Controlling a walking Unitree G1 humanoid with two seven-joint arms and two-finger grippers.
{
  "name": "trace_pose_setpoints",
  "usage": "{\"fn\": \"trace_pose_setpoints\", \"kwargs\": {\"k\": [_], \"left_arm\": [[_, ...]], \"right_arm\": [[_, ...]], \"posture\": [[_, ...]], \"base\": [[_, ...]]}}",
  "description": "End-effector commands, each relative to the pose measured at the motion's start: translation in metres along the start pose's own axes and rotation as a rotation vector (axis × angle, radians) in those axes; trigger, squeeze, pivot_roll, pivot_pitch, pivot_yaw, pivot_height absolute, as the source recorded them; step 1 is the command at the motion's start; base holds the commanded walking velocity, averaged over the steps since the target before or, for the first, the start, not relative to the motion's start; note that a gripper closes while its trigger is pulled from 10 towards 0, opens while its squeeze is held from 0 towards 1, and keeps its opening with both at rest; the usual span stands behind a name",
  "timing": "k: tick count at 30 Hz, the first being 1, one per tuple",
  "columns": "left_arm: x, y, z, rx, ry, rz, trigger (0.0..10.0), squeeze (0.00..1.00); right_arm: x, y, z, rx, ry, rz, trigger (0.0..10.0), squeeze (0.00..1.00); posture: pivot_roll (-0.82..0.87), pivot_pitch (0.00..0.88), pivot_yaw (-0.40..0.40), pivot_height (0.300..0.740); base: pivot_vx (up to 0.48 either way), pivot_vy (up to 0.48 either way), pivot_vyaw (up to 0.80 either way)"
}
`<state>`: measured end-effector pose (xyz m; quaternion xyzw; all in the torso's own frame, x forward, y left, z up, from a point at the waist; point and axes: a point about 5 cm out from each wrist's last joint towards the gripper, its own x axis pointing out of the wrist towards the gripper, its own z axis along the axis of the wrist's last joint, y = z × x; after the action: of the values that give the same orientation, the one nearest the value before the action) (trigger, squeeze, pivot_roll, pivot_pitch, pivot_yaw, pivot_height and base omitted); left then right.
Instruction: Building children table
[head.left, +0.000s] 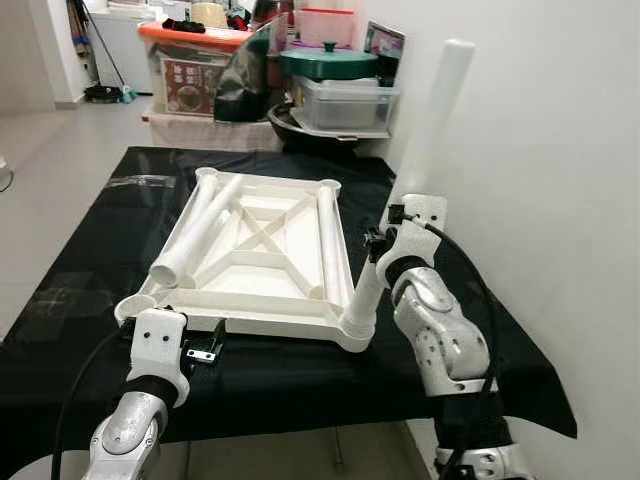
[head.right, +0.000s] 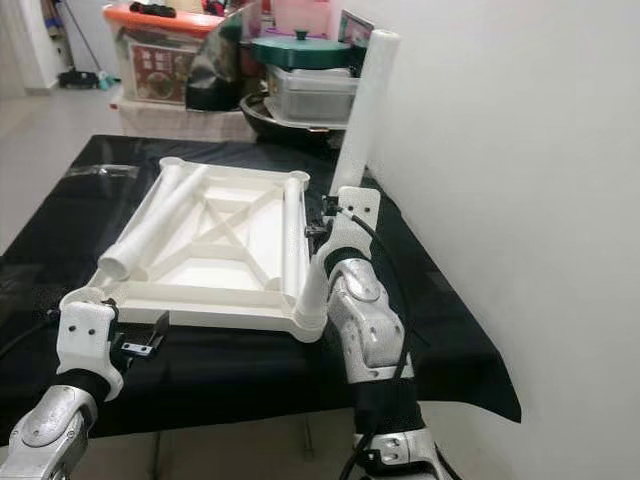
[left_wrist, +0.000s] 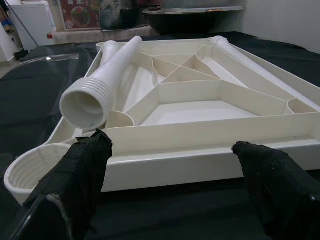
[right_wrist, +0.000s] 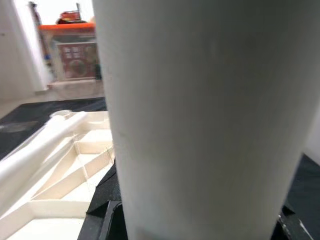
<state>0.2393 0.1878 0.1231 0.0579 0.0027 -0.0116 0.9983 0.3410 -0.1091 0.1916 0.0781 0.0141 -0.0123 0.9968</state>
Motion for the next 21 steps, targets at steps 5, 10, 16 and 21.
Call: {"fn": "trace_pose_setpoints", "kwargs": {"k": [5,10,16,21], "left_arm": [[0.001,-0.001,-0.002,0.015,0.020,0.008,10.0,0.00],[0.002,0.000,-0.002,0.017,0.021,0.014,10.0,0.00],[0.003,0.000,-0.003,0.020,0.022,0.012,10.0,0.00],[0.006,0.000,-0.003,0.029,0.023,0.002,10.0,0.00]], "right_arm": [[-0.003,-0.012,-0.030,0.011,0.155,-0.151,0.0,0.00],[-0.003,-0.006,-0.032,-0.008,0.181,-0.125,10.0,0.00],[-0.004,0.000,-0.023,0.009,0.134,-0.065,10.0,1.00],[-0.005,-0.003,-0.002,0.008,0.069,-0.042,10.0,1.00]], "posture": [[0.13,0.000,-0.100,0.740],[0.13,0.000,-0.101,0.740],[0.12,0.000,-0.093,0.740],[0.11,0.000,-0.081,0.740]], "base": [[0.000,0.000,0.00],[0.000,0.000,0.00],[0.000,0.000,0.00],[0.000,0.000,0.00]]}}
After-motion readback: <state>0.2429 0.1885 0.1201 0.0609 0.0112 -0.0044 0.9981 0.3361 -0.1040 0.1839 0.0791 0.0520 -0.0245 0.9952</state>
